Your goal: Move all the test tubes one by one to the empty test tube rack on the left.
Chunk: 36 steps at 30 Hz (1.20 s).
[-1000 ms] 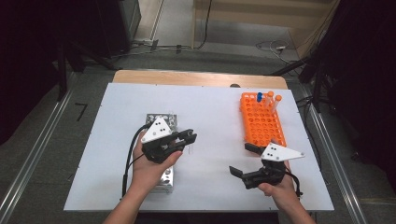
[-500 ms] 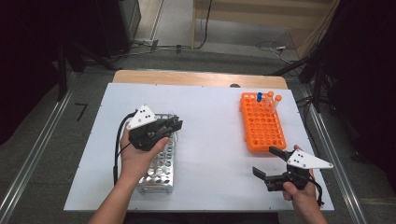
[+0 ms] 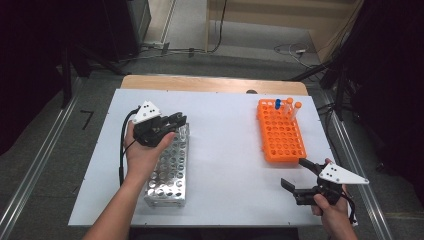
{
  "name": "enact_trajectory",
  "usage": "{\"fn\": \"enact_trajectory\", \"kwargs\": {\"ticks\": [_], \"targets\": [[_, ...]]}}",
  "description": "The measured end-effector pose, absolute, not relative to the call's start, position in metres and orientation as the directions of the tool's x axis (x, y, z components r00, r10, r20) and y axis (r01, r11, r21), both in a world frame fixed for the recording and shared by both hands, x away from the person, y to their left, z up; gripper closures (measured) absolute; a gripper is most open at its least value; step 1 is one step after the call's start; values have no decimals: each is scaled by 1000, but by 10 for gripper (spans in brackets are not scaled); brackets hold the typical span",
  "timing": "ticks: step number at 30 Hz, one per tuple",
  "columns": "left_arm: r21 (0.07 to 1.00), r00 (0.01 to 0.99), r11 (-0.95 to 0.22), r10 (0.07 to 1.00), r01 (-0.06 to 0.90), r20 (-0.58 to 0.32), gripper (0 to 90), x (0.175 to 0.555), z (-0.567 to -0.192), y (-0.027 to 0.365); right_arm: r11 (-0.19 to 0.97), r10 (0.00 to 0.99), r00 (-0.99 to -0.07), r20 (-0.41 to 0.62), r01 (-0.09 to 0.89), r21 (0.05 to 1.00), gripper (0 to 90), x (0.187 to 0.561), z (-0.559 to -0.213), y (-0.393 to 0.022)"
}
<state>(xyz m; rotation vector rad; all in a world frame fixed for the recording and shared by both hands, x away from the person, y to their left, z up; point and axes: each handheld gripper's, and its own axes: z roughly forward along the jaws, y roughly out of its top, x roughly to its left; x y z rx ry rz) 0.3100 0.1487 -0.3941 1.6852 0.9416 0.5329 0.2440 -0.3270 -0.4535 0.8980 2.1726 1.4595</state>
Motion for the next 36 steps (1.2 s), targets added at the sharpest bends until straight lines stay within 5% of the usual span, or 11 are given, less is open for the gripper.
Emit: {"fn": "enact_trajectory", "kwargs": {"ticks": [36], "targets": [[893, 531, -194, 845, 407, -58, 758, 330, -426, 138, 247, 688, -724, 51, 300, 921, 17, 247, -456, -330]]}}
